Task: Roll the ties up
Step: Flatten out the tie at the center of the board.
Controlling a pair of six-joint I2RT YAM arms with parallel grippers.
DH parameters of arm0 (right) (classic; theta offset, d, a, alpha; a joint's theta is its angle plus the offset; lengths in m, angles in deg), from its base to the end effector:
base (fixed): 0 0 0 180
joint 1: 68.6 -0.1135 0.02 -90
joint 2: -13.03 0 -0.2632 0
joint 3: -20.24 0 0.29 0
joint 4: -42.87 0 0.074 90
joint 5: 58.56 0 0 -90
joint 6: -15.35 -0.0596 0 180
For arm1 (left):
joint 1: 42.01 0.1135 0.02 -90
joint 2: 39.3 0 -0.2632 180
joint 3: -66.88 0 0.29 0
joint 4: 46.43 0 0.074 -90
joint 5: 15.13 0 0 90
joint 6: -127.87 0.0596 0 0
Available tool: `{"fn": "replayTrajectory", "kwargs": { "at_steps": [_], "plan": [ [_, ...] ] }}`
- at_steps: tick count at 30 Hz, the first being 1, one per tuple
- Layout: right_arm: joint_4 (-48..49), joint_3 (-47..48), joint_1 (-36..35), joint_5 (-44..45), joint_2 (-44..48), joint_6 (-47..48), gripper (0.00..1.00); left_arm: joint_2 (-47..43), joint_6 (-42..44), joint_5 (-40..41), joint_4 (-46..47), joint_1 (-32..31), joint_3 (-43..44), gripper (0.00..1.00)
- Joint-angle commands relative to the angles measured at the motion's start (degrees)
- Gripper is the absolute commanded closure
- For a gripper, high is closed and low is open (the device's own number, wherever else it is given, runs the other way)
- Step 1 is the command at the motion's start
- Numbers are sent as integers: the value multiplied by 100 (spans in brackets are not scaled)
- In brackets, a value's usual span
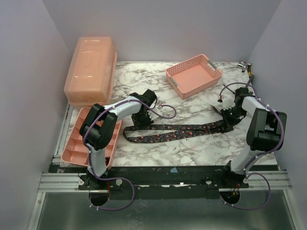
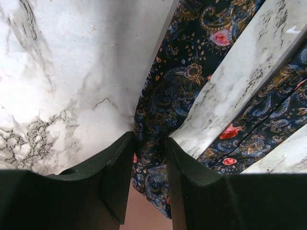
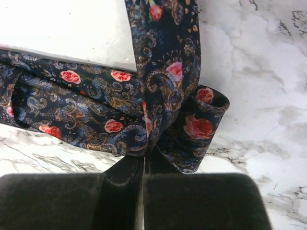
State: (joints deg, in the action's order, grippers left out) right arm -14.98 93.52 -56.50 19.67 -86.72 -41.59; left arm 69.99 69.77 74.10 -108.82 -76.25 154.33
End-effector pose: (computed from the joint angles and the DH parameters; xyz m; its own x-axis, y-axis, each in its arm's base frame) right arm 0.3323 -0.0588 0.1119 -0.9166 -0.3497 -0.1937 -0.3753 0.9196 0.1161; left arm 0.3216 -0.2199 0.1211 -0.4004 0.9117 -0.0924 0.9132 0.4053 0.0418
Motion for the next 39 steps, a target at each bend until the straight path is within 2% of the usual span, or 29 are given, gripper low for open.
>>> {"fn": "replayTrajectory", "kwargs": {
  "at_steps": [1,7,13,14,16,17,18,20,25,28,30,32,37,39],
  "plan": [
    [-205,169,52,148,-65,-102,99,-63,50,33,-72,42,46,63],
    [-993,1001,452,-219,-7,47,99,2,123,33,-87,99,132,63],
    [-1142,901,431,-588,125,238,99,30,81,29,-104,122,232,63],
    [-1145,849,409,-635,135,240,94,37,63,23,-115,121,242,63],
    [-1008,660,353,-623,209,191,62,26,23,-11,-127,119,253,63],
    [-918,536,305,-596,254,170,50,30,14,-24,-132,119,252,63],
    [-801,444,254,-560,298,138,44,38,3,-28,-140,120,254,63],
    [-581,263,103,-433,313,18,41,46,-9,-39,-149,123,243,63],
    [141,-222,-246,-12,272,-269,41,52,-8,-30,-149,119,233,63],
    [497,-428,-312,259,142,-463,44,44,-26,-26,-140,121,216,63],
    [658,-556,-325,421,15,-542,52,24,-26,-11,-125,126,194,63],
    [782,-678,-326,577,-36,-571,62,4,-31,-14,-107,134,157,63],
    [588,-626,-324,626,91,-591,99,-4,-26,-4,-70,138,104,63],
    [367,-451,-331,574,142,-599,99,23,-9,3,-76,152,128,63]
  ]
}}
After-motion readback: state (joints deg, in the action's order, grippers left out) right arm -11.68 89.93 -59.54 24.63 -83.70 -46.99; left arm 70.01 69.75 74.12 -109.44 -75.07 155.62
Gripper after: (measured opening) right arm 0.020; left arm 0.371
